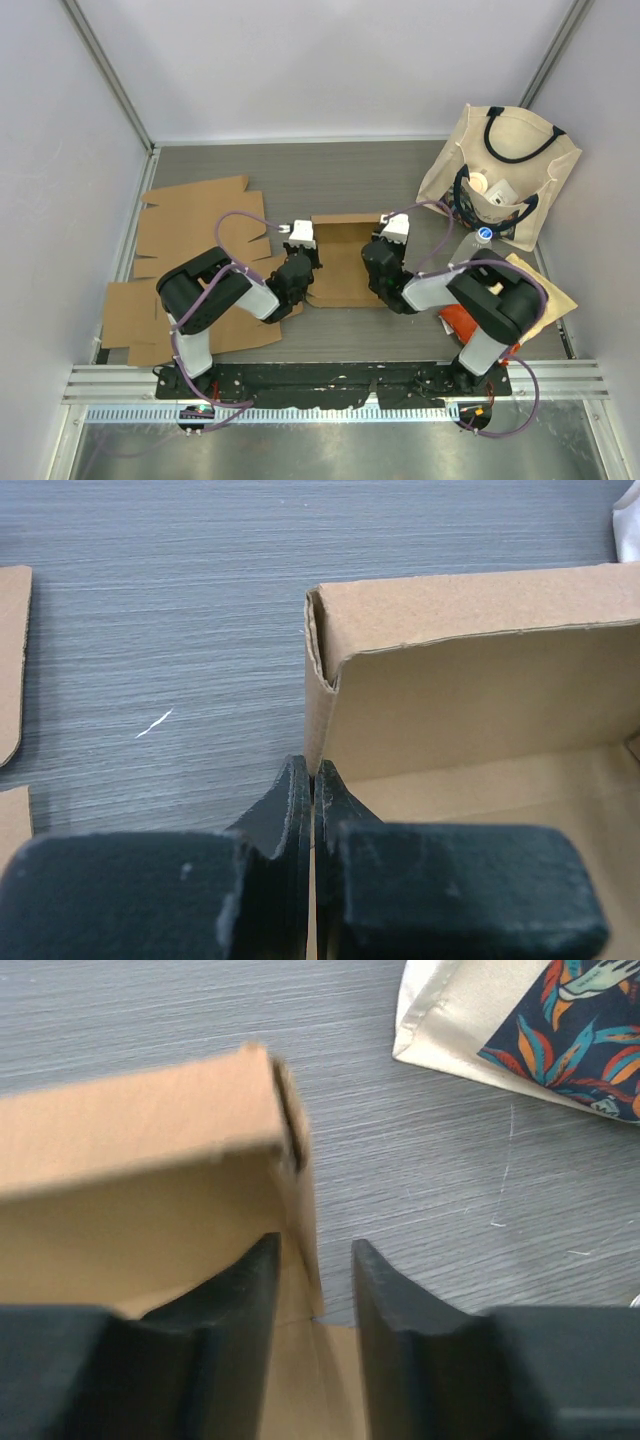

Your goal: Fold the paper box

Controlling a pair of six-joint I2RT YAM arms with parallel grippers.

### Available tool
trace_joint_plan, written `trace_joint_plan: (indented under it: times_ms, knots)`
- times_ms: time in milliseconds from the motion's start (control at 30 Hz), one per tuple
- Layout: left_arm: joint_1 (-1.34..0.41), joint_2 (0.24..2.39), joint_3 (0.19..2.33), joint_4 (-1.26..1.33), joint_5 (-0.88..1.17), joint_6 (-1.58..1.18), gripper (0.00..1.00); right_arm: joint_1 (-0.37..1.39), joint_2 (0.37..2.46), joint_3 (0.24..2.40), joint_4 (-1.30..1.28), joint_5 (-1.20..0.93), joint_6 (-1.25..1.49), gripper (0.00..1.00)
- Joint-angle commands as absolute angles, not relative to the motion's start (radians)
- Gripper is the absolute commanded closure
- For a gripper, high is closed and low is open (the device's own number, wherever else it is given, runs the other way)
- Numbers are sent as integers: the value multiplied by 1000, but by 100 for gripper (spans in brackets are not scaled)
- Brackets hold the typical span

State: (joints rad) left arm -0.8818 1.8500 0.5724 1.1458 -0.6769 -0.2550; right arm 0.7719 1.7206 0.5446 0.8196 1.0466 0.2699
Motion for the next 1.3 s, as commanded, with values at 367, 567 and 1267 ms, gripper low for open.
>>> trace_joint_plan:
  times_ms: [367, 567, 1267]
  knots:
    - [-885, 1839, 607, 1117, -752, -239, 100, 563, 1014, 422, 212, 398, 397, 32]
    - [-885, 1822, 609, 1069, -744, -270, 100, 416, 1101, 561, -156, 154, 506, 32]
    - [-884, 1786, 606, 1017, -769, -267, 100, 459, 1164, 457, -293, -41, 836, 58]
